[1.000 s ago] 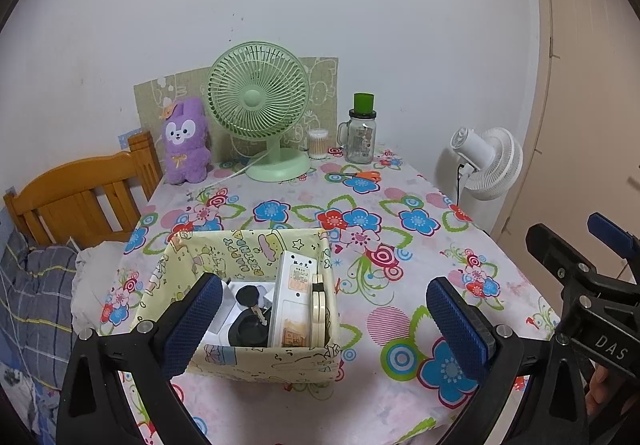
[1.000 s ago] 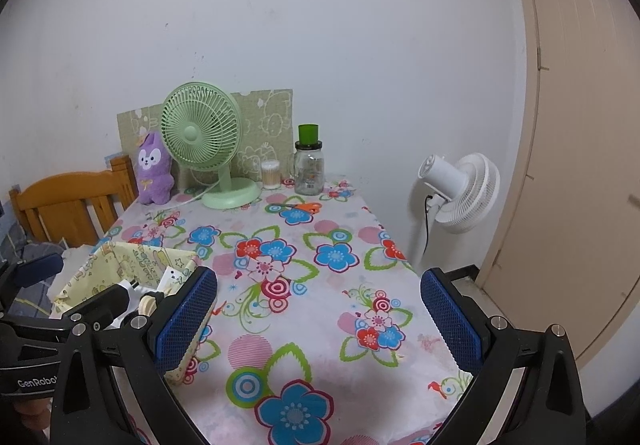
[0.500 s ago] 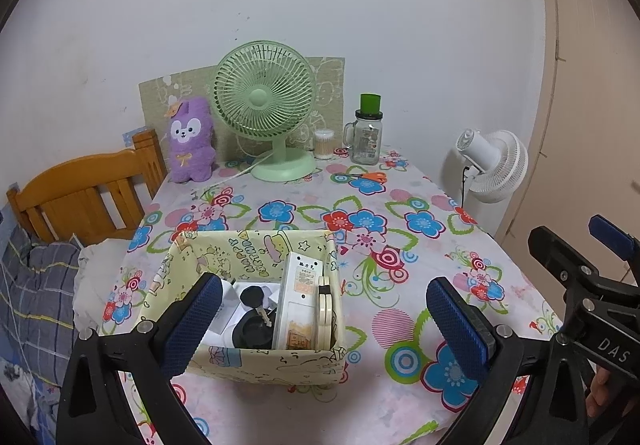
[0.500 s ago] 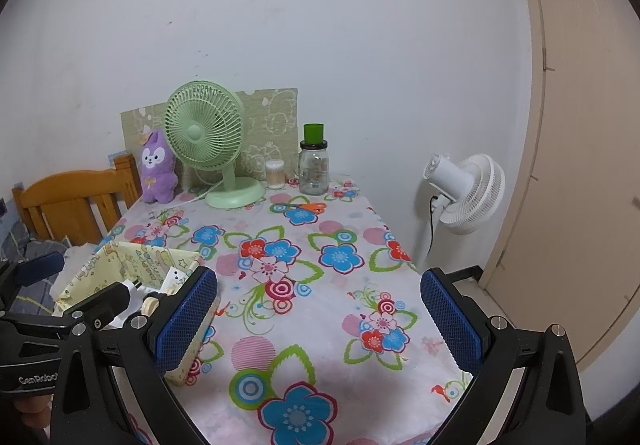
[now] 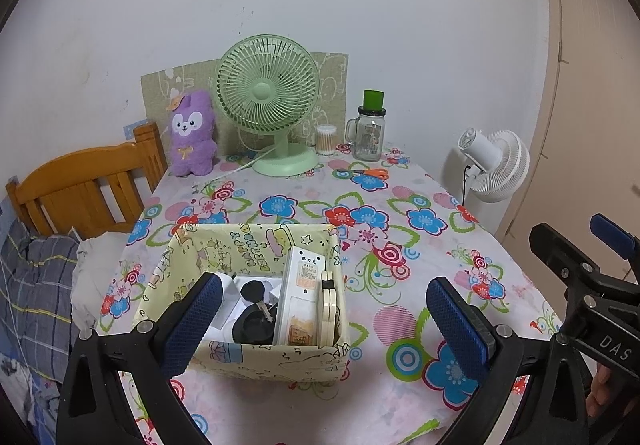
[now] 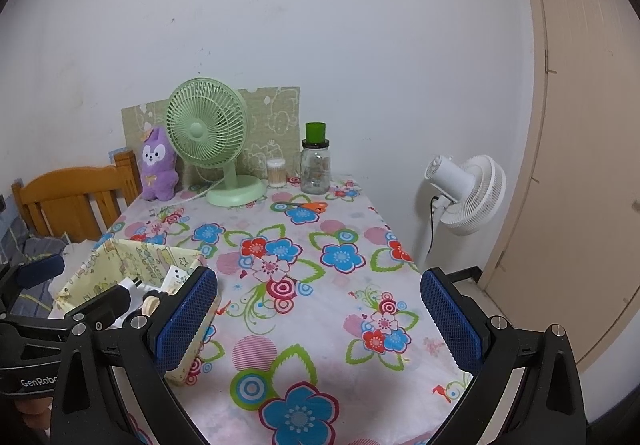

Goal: Organize rigid objects

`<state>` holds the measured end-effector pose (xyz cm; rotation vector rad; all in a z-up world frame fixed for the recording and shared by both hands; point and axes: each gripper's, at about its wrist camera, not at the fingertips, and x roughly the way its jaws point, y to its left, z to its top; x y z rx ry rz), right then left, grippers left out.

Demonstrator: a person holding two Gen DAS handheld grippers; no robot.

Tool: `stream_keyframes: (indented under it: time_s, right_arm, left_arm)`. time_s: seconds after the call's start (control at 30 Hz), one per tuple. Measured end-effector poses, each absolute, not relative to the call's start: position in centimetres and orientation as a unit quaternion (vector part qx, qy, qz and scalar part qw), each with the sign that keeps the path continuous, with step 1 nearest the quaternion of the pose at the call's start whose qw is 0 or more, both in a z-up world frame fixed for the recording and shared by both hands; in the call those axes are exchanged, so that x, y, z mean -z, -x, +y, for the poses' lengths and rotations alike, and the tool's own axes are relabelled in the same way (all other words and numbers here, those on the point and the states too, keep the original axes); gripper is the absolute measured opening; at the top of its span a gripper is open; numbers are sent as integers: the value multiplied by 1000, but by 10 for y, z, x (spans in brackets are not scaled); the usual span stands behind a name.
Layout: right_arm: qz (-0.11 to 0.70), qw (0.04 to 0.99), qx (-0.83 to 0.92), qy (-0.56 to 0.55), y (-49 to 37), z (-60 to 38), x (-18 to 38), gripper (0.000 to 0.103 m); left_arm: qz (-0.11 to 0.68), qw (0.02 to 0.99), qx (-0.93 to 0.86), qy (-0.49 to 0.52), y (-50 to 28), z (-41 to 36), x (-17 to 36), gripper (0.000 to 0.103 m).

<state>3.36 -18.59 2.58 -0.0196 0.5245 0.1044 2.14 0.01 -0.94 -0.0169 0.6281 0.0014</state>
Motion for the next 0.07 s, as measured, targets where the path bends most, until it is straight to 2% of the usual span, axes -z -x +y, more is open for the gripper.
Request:
stream_keyframes:
  time_s: [0.07]
  right_arm:
    - [260, 964, -51, 10, -34, -186, -25, 103]
  left_arm:
    - [310, 951, -1, 9, -22, 0, 10, 103]
